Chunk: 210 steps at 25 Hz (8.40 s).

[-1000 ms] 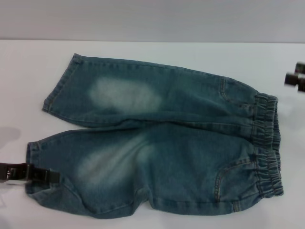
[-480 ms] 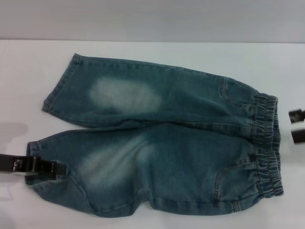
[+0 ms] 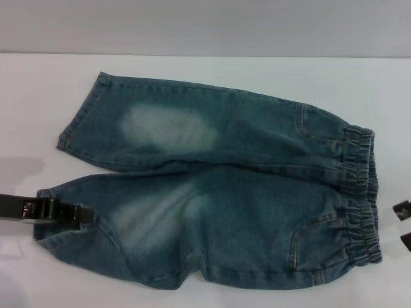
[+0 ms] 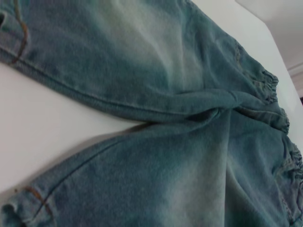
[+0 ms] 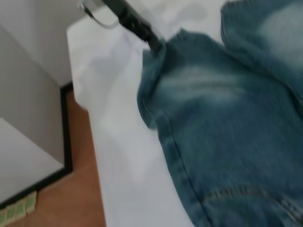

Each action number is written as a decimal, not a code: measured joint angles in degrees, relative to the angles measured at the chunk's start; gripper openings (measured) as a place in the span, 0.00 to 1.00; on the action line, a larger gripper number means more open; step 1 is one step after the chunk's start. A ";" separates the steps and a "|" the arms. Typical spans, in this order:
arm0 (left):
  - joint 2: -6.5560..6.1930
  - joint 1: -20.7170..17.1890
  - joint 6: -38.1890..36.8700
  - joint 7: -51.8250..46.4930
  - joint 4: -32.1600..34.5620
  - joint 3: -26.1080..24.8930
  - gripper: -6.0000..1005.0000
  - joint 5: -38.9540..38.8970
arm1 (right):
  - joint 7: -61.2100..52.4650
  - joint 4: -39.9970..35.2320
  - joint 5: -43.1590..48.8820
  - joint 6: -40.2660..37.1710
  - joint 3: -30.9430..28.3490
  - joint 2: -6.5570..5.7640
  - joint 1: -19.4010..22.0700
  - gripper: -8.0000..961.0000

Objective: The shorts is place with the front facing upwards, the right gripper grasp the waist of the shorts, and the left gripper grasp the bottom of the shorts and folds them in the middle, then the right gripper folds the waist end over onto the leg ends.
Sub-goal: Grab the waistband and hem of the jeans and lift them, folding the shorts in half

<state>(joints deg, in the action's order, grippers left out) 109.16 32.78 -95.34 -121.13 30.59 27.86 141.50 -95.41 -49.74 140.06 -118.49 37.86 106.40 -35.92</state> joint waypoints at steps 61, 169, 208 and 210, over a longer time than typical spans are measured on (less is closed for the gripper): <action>0.46 2.44 0.45 0.36 -0.01 0.43 0.09 -0.08 | -5.84 3.53 17.86 14.57 8.44 7.80 -5.82 0.63; 6.24 5.55 32.46 12.92 5.07 -8.26 0.13 -19.78 | 35.07 28.68 -44.59 48.00 -15.64 12.02 10.68 0.01; 8.70 8.84 50.43 28.66 -2.16 0.81 0.14 -31.06 | 49.17 40.52 -55.76 59.62 -15.62 12.51 5.63 0.01; 8.70 9.09 50.64 29.55 -2.65 0.79 0.14 -31.64 | 49.60 40.80 -56.11 59.63 -15.62 12.51 5.63 0.01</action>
<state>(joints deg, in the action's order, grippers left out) 117.85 41.87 -44.70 -91.58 27.94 28.66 109.86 -45.81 -8.94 83.95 -58.86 22.23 118.91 -30.29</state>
